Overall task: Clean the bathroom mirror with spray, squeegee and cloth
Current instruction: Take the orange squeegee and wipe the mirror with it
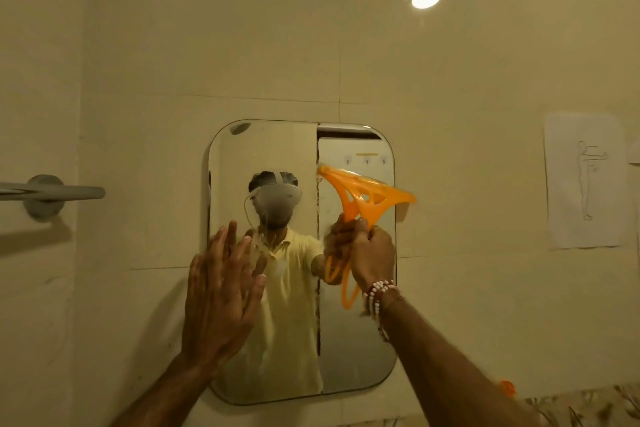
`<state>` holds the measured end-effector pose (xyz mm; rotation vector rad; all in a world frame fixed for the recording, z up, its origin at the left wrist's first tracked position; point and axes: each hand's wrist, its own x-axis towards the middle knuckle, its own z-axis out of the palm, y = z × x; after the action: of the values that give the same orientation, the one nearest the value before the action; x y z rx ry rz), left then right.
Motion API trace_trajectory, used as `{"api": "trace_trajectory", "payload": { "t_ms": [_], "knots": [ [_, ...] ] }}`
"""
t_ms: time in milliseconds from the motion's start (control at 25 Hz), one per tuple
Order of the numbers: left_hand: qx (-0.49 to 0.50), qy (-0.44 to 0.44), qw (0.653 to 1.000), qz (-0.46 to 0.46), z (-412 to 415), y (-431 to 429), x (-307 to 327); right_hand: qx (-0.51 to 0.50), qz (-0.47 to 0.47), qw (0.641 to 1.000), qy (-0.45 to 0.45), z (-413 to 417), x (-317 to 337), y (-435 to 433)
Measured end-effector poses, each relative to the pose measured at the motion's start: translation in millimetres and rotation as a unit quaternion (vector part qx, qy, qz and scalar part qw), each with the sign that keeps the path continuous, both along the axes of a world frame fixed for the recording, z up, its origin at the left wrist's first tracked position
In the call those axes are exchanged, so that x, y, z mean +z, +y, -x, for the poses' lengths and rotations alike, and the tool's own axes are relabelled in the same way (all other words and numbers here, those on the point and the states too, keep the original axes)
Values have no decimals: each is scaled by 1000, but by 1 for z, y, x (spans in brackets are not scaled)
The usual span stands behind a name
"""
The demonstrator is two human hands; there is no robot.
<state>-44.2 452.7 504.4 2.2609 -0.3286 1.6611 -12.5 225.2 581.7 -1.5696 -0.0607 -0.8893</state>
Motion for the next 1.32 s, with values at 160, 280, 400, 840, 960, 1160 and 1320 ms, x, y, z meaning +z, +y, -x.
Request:
{"api": "trace_trajectory", "payload": {
  "t_ms": [160, 280, 400, 840, 960, 1160, 1320],
  "knots": [
    [1, 16, 1000, 17, 2, 20, -2, 43, -87, 995, 17, 9, 13, 41],
    [16, 15, 999, 24, 5, 35, -3, 83, -91, 992, 17, 17, 14, 67],
    [26, 17, 999, 28, 8, 47, -2, 92, -57, 994, 7, 24, 8, 95],
    [32, -6, 999, 26, 15, 77, -3, 37, 170, 985, 5, 27, -11, 164],
    [37, 0, 999, 30, 16, 84, -9, 38, 197, 980, 6, 19, -34, 155],
    [21, 18, 999, 36, 15, 73, -20, 31, 251, 968, 3, 23, -95, 140],
    [12, 27, 999, 25, 13, 65, -29, 12, 297, 954, 46, 24, -152, 135]
  ]
}}
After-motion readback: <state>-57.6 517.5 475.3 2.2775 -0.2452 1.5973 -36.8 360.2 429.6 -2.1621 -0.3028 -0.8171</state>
